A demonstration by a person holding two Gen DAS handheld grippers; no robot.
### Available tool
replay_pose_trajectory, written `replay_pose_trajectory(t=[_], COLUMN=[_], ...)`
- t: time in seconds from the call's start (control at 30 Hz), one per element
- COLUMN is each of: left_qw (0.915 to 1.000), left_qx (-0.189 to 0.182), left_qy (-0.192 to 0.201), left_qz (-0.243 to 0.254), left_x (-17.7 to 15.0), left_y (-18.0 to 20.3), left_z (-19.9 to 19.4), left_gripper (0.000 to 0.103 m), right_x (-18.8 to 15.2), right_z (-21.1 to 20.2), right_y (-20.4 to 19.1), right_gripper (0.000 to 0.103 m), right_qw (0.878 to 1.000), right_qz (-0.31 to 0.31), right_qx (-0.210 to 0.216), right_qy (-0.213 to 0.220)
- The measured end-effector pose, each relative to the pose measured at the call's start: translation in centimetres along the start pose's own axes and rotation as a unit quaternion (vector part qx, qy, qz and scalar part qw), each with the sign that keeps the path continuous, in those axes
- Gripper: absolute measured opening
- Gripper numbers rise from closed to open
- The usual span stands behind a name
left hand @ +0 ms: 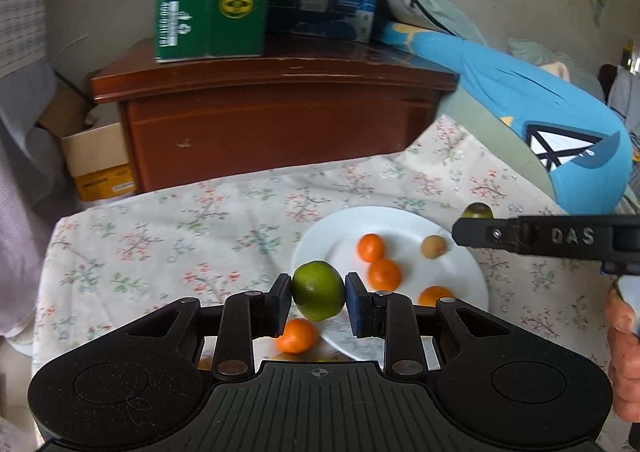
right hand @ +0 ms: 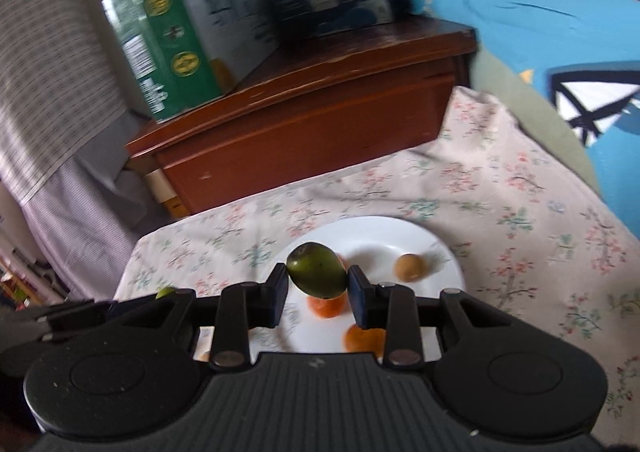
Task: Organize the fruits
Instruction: 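Carry lime and pear onto the white plate and open both tools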
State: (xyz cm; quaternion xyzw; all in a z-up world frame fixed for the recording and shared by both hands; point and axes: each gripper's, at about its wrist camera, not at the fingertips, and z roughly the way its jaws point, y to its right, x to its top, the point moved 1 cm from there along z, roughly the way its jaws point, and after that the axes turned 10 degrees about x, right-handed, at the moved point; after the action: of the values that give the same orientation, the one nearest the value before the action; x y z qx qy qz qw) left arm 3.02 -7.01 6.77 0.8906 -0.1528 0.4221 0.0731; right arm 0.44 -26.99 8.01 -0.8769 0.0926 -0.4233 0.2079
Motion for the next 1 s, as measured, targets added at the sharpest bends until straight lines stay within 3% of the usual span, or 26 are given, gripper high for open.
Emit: replay_pose_trajectory(t=[0.5, 1.0], left_qw=[0.9987, 0.9971], left_qx=[-0.042, -0.063], left_qy=[-0.028, -0.042], left_qz=[0.012, 0.002], left_x=[-0.2, -0.3], left_y=[3.1, 4.6], left_z=[2.7, 4.0], left_gripper=[0.026, 0.028], right_x=[-0.6, -1.4], right_z=[0.8, 1.5], right_y=[4.7, 6.0], right_gripper=[0.032, 0.035], right_qw=[0.991, 0.984], right_qz=[0.124, 0.162], right_qx=[-0.054, -0.070], right_qy=[-0.023, -0.029])
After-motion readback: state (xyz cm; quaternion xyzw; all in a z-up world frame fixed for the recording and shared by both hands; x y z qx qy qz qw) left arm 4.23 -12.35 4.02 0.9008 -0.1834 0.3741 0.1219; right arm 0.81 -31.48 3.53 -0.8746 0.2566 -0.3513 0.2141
